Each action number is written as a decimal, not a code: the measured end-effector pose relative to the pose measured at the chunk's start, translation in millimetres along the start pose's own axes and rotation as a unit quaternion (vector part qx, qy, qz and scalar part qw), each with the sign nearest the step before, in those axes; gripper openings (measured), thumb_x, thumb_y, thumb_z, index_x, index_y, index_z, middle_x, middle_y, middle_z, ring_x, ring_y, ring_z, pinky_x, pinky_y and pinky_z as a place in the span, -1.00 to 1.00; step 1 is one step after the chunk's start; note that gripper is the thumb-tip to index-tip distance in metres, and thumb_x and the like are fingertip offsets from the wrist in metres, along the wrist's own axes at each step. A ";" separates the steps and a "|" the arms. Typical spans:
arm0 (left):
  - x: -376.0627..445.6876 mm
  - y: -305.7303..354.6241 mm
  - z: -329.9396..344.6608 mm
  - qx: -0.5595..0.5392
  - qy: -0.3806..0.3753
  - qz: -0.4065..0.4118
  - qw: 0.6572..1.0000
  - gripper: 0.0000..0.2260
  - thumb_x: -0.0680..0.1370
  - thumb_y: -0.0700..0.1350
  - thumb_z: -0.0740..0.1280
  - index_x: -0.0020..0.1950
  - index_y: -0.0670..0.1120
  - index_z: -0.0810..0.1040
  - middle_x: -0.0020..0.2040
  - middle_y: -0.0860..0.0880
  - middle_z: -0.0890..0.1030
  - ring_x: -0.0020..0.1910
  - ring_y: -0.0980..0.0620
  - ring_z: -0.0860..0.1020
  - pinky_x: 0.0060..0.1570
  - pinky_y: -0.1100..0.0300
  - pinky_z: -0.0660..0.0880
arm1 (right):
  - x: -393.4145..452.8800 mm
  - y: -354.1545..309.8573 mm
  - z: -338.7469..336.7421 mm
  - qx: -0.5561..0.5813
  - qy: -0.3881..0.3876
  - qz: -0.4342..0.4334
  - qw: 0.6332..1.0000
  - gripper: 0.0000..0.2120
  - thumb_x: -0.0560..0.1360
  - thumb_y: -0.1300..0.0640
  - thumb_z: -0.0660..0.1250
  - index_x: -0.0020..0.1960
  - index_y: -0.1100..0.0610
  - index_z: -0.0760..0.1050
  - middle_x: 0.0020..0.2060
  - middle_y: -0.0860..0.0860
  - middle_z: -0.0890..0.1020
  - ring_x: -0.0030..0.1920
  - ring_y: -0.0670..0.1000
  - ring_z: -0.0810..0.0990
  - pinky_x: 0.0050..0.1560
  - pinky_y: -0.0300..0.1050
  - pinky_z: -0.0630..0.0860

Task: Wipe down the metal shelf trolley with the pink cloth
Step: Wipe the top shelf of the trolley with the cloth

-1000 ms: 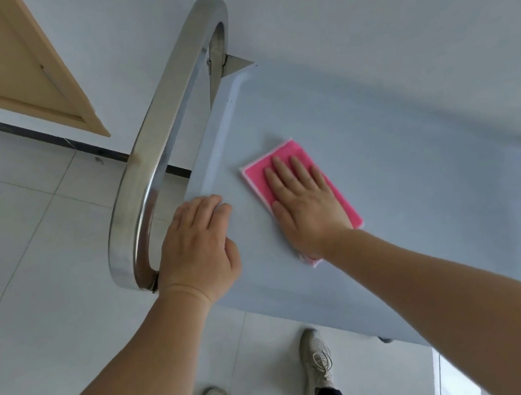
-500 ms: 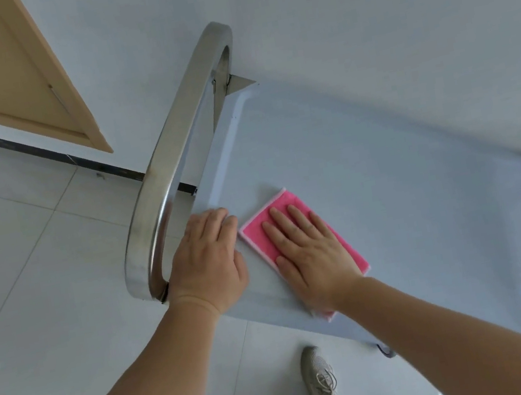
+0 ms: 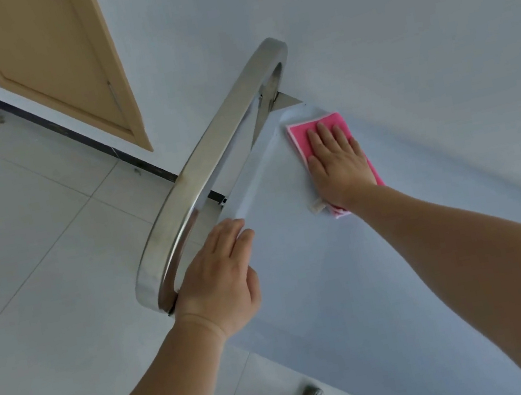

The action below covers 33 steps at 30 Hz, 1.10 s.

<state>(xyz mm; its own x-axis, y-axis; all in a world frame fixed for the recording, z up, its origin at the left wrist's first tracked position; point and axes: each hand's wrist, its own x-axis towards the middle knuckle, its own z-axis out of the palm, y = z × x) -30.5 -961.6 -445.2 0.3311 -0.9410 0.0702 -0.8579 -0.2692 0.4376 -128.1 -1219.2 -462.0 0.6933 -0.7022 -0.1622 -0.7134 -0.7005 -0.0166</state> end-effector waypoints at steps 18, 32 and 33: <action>-2.5 3.8 0.0 0.029 0.004 0.004 1.000 -0.60 0.41 -0.13 0.03 0.10 -0.18 0.53 0.17 -0.10 0.54 0.24 -0.09 0.48 0.03 0.15 0.50 | 60.9 -19.6 -10.0 -0.030 0.001 -0.159 0.987 -0.44 0.56 -0.16 -0.27 0.51 0.00 -0.22 0.53 0.00 -0.12 0.51 0.06 -0.22 0.50 0.08 -0.21; -38.2 9.5 -8.1 0.108 0.034 0.068 0.991 -0.76 0.43 -0.17 0.18 0.01 -0.15 0.56 -0.02 -0.06 0.59 -0.13 -0.09 0.52 -0.14 0.05 0.47 | -28.0 -71.0 7.6 -0.030 0.000 -0.253 0.967 -0.43 0.55 -0.18 -0.30 0.50 -0.01 -0.26 0.53 0.00 -0.15 0.51 0.05 -0.24 0.47 0.01 -0.28; -47.6 9.4 -8.5 0.101 0.042 0.068 0.992 -0.76 0.43 -0.18 0.18 0.02 -0.14 0.56 -0.01 -0.05 0.59 -0.12 -0.08 0.52 -0.13 0.06 0.45 | -27.7 -70.3 6.5 -0.035 -0.002 -0.252 0.967 -0.43 0.54 -0.18 -0.31 0.50 -0.01 -0.27 0.53 0.00 -0.15 0.51 0.05 -0.25 0.47 0.02 -0.28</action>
<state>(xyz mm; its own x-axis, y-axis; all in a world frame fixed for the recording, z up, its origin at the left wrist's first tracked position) -51.0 -917.6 -436.8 0.2319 -0.9530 0.1949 -0.9553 -0.1854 0.2304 -97.7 -1149.6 -462.8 0.9505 -0.2692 -0.1555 -0.2766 -0.9606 -0.0279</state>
